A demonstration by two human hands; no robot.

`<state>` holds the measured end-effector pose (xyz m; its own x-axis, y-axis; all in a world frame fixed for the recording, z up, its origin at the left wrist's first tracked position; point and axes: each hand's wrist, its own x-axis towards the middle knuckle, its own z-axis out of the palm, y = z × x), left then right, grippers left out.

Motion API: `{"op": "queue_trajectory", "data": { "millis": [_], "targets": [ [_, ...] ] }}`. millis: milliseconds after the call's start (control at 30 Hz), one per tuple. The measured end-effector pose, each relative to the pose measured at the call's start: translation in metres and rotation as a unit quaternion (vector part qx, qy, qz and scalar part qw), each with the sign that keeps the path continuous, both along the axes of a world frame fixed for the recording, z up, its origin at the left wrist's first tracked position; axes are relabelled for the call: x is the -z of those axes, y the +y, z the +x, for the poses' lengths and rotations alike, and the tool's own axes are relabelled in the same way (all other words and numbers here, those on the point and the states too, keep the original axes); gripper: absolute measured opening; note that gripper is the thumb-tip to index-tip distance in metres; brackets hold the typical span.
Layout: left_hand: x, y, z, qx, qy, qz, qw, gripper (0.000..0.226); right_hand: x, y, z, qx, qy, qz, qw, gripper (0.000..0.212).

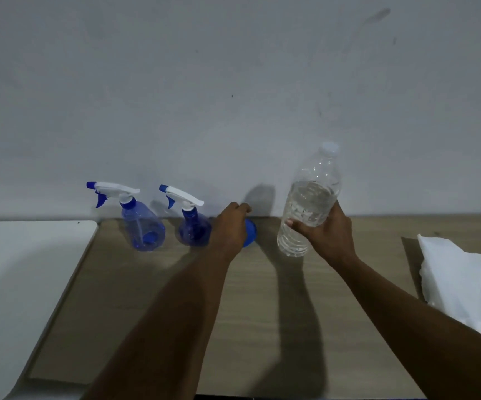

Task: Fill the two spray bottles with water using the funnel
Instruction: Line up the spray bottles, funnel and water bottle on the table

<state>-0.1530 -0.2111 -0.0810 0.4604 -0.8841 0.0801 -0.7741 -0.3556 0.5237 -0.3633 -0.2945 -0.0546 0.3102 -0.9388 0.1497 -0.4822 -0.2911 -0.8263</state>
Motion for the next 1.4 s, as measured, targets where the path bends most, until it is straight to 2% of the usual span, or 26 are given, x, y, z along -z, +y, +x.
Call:
{"op": "queue_trajectory", "data": {
  "millis": [267, 467, 633, 733, 900, 1067, 1267, 1400],
  "targets": [
    [0.017, -0.011, 0.005, 0.028, -0.035, 0.063, 0.997, 0.045, 0.014, -0.020, 0.013, -0.015, -0.046, 0.029, 0.998, 0.091],
    [0.010, 0.003, 0.002, 0.050, -0.052, 0.033, 0.997, 0.038, 0.006, -0.025, 0.016, -0.047, -0.019, 0.066, 0.997, 0.097],
    [-0.005, 0.021, -0.005, 0.067, -0.079, 0.016, 0.994, 0.043, -0.002, -0.011, 0.000, -0.035, -0.025, 0.132, 0.990, 0.103],
    [-0.013, 0.036, -0.014, 0.069, -0.059, -0.001, 0.996, 0.043, -0.012, 0.006, -0.014, -0.019, 0.019, 0.135, 0.990, 0.104],
    [-0.013, 0.063, -0.035, 0.092, -0.033, -0.039, 0.994, 0.038, -0.012, 0.053, -0.048, 0.043, 0.054, 0.121, 0.990, 0.069],
    [-0.004, 0.076, -0.076, 0.140, 0.025, -0.074, 0.987, 0.031, 0.010, 0.108, -0.126, 0.136, 0.065, 0.130, 0.980, 0.035],
    [-0.010, 0.067, -0.154, 0.196, 0.059, -0.018, 0.979, 0.022, 0.033, 0.129, -0.241, 0.297, 0.084, 0.129, 0.942, 0.019],
    [-0.015, 0.037, -0.212, 0.172, 0.107, 0.018, 0.979, 0.019, 0.035, 0.099, -0.299, 0.327, 0.079, 0.129, 0.933, 0.022]
  ]
}}
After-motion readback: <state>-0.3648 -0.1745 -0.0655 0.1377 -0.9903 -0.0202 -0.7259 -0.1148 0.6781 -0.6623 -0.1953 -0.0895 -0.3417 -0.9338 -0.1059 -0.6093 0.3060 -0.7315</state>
